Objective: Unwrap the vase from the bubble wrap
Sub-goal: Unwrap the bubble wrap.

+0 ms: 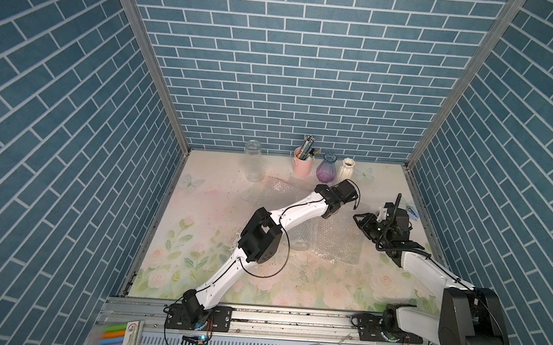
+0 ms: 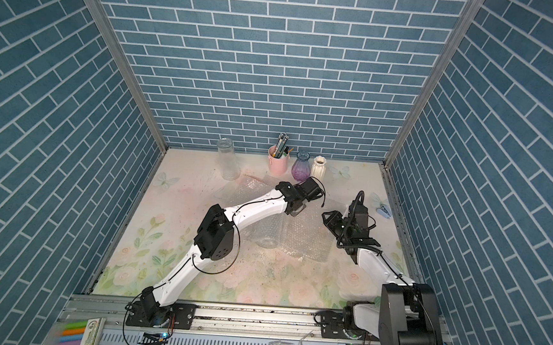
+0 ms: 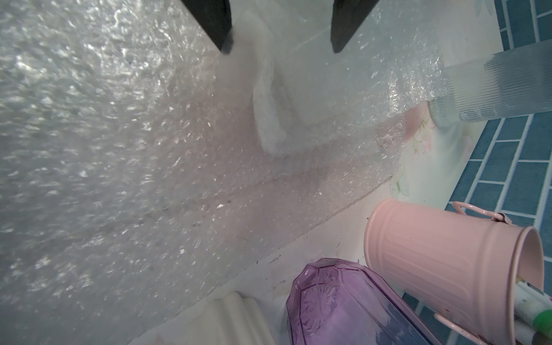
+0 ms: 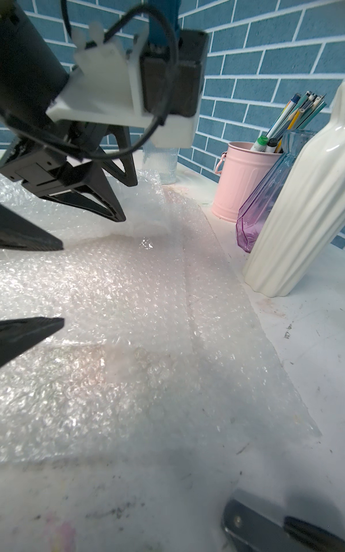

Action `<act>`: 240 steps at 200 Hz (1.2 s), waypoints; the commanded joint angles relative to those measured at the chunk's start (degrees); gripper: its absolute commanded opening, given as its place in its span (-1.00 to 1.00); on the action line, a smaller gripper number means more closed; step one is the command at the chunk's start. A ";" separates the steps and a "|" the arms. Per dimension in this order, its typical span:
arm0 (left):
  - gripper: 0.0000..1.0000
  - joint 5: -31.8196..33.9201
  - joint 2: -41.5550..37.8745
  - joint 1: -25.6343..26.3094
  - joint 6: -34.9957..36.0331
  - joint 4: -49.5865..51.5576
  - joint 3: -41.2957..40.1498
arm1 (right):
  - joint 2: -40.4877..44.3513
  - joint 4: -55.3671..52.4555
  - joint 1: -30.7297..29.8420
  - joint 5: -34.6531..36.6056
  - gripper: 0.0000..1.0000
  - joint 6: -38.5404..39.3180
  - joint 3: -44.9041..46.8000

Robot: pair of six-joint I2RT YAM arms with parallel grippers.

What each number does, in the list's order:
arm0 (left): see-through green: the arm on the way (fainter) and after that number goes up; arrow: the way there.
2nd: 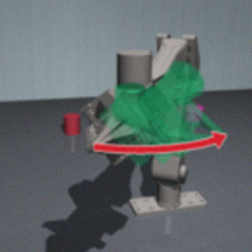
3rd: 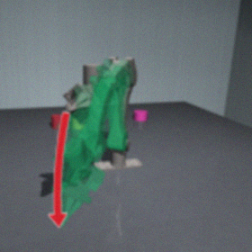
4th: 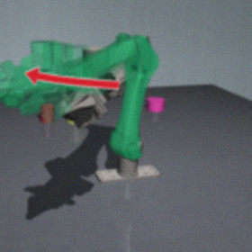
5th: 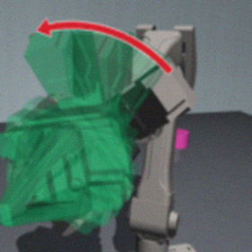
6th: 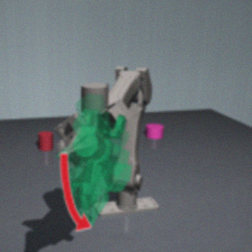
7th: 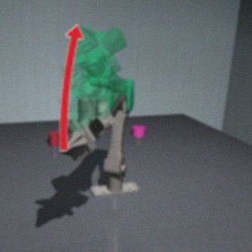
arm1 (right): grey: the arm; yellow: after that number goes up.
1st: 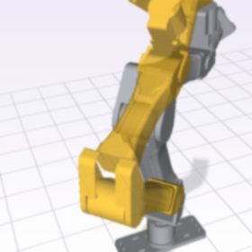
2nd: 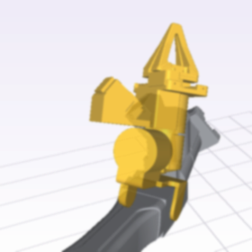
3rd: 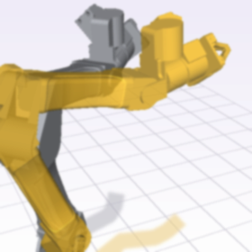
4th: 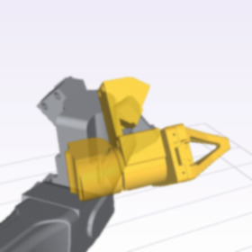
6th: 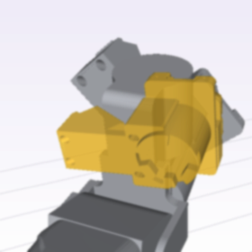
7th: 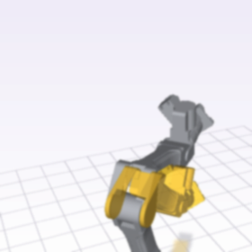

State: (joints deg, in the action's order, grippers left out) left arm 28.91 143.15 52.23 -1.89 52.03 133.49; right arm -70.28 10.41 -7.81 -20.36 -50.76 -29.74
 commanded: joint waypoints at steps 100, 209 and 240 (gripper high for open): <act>-0.32 0.04 -0.55 -0.36 0.40 1.84 0.73 | -0.82 1.06 0.25 -0.91 -0.27 -0.83 1.11; -1.00 -2.08 -7.09 -1.43 1.28 0.79 -1.76 | -0.26 -0.52 0.18 -0.47 -0.30 0.48 -0.35; -1.00 -3.28 -8.35 -1.69 1.37 0.70 -1.92 | 0.83 -1.42 0.25 -0.26 -0.30 1.23 -0.54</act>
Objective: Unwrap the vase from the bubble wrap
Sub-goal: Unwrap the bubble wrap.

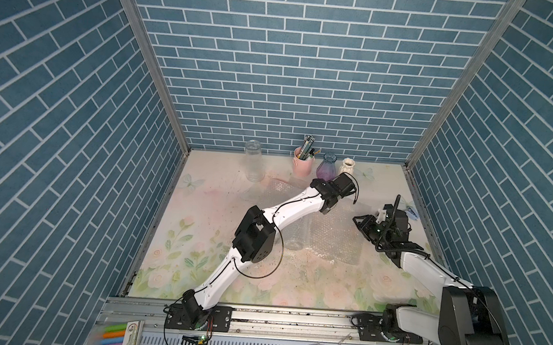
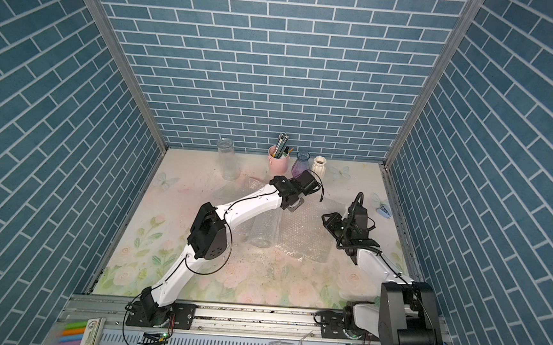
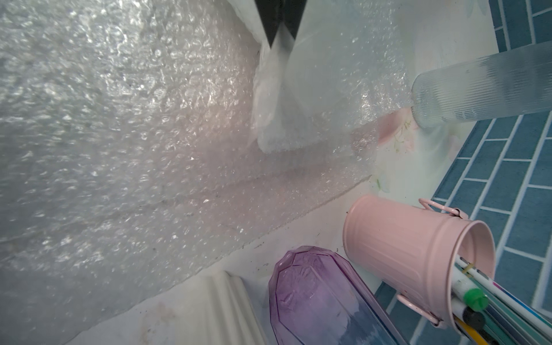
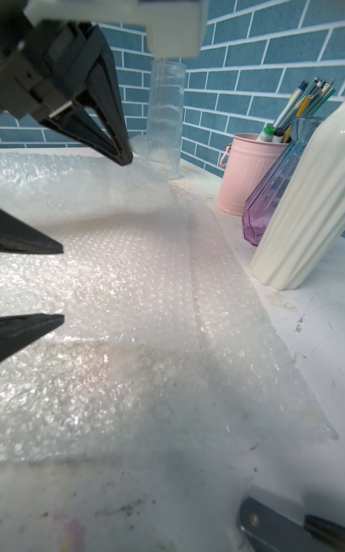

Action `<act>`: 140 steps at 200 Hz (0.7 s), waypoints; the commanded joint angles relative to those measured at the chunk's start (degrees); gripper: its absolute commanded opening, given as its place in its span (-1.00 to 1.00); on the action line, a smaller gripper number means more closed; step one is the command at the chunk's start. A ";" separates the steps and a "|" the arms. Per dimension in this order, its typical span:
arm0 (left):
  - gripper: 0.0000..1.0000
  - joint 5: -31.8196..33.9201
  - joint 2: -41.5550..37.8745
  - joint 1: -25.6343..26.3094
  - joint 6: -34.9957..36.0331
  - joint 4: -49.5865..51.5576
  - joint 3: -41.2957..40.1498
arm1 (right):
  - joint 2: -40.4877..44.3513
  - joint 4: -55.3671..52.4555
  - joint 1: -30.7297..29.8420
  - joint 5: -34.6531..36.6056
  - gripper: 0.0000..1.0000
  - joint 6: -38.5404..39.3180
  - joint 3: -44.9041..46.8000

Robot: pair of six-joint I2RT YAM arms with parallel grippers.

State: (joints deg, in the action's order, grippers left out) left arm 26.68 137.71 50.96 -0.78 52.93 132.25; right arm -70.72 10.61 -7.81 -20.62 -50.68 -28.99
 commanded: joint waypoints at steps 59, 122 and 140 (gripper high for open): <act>-0.70 -3.45 -2.71 -0.95 -1.00 0.40 -0.98 | 2.69 -2.62 0.13 -0.36 -0.30 2.24 -1.06; 0.31 -5.43 -6.53 -1.74 -3.44 0.76 -3.04 | 3.09 -2.41 -0.19 -0.56 -0.30 2.42 -0.50; 0.34 -5.18 -7.43 -1.74 -3.62 0.41 -4.61 | 3.09 -2.24 -0.50 -0.65 -0.30 2.33 -0.20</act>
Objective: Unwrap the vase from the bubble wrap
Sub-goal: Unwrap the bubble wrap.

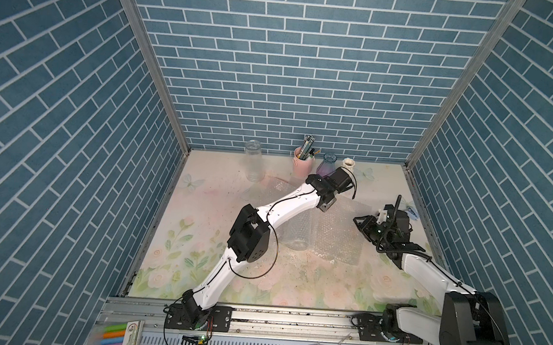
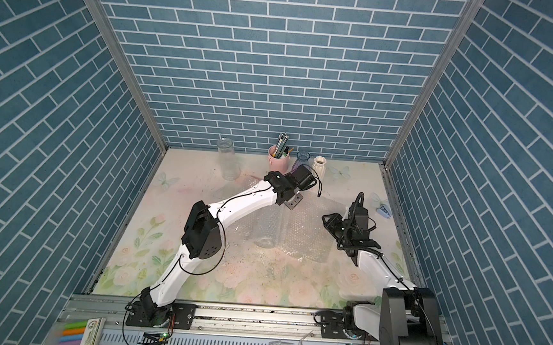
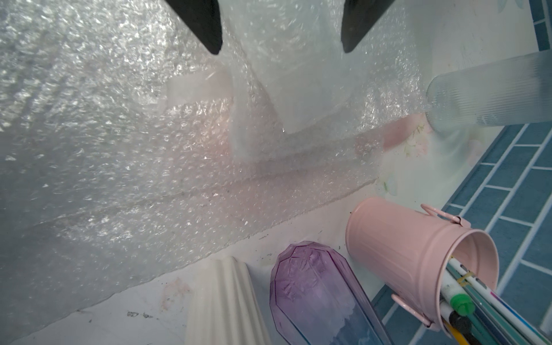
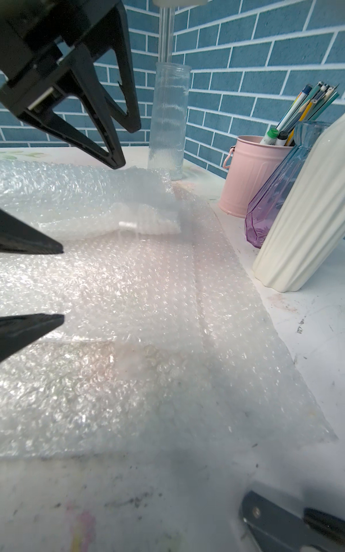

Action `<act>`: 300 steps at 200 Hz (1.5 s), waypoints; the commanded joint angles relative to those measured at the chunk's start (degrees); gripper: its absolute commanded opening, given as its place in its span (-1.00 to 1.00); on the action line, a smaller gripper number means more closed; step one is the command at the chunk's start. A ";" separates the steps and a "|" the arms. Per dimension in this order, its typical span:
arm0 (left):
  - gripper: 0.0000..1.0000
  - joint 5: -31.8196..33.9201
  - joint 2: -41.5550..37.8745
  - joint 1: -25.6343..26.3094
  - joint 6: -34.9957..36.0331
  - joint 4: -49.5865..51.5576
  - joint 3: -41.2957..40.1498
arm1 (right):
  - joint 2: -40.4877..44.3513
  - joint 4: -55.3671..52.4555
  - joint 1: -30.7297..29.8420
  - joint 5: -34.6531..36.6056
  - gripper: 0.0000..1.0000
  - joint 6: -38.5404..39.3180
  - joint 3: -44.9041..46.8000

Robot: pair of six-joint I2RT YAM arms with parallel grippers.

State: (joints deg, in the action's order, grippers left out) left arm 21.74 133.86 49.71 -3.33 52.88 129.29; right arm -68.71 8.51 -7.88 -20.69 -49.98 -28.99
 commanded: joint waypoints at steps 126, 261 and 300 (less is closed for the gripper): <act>0.15 0.79 -1.11 0.59 1.56 0.63 -4.89 | -0.09 0.67 -0.65 -0.41 -0.31 1.46 0.23; -0.03 1.20 6.41 1.70 5.22 2.30 1.80 | -1.49 1.35 -0.69 -0.49 -0.32 1.45 0.09; -0.21 3.27 8.47 1.70 6.46 3.55 3.95 | -1.72 1.30 -0.63 -0.55 -0.31 1.55 -0.23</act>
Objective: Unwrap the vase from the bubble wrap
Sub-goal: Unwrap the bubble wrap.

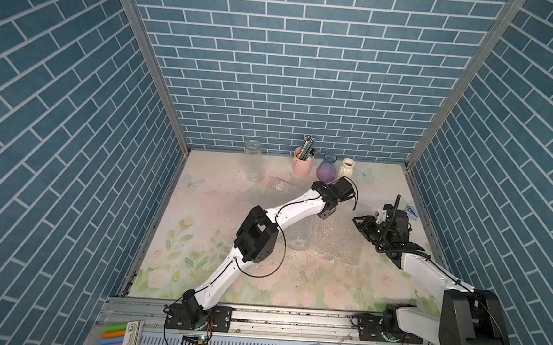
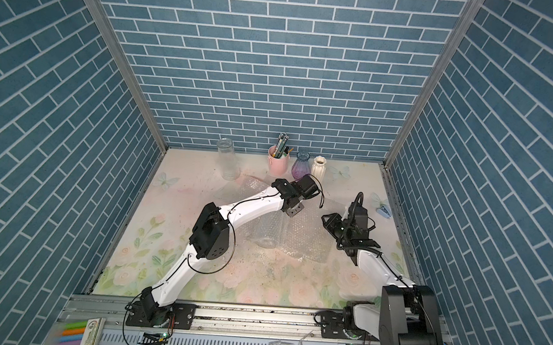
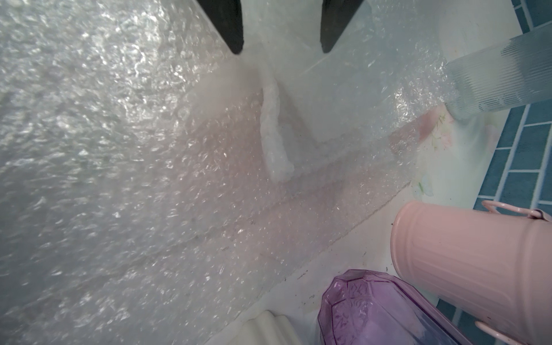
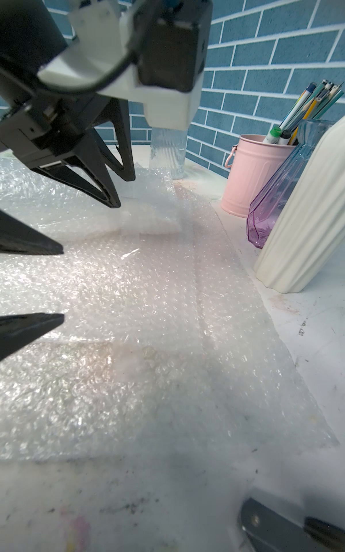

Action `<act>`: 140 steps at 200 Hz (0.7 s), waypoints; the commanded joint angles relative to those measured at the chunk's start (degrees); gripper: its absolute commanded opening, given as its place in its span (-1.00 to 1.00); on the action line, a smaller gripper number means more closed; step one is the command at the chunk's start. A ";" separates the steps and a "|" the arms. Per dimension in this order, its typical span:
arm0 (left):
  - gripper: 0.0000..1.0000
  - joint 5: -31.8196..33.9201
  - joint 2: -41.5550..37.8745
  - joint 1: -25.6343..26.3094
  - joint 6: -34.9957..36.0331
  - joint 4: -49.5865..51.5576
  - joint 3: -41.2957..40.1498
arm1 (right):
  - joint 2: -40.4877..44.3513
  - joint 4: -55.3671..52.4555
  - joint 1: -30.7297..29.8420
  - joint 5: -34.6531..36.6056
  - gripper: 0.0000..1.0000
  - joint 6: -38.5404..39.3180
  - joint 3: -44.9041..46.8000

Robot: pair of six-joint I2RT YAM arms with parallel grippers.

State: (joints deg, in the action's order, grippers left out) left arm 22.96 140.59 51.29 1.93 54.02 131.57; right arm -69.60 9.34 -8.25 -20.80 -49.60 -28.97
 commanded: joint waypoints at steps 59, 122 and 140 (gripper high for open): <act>-0.31 2.61 1.44 0.08 4.59 2.76 1.03 | -1.19 0.44 -0.32 -0.65 -0.32 1.18 -0.68; -0.67 -0.42 0.74 0.38 7.59 2.58 1.15 | -0.97 0.33 -0.30 -0.65 -0.32 1.18 -0.82; -0.81 -0.59 -0.05 0.51 7.73 2.24 1.38 | -0.97 0.37 -0.26 -0.65 -0.33 1.18 -0.69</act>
State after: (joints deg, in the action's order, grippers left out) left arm 23.03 141.67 51.33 8.78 55.33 132.14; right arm -70.28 9.45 -8.25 -20.84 -49.58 -28.97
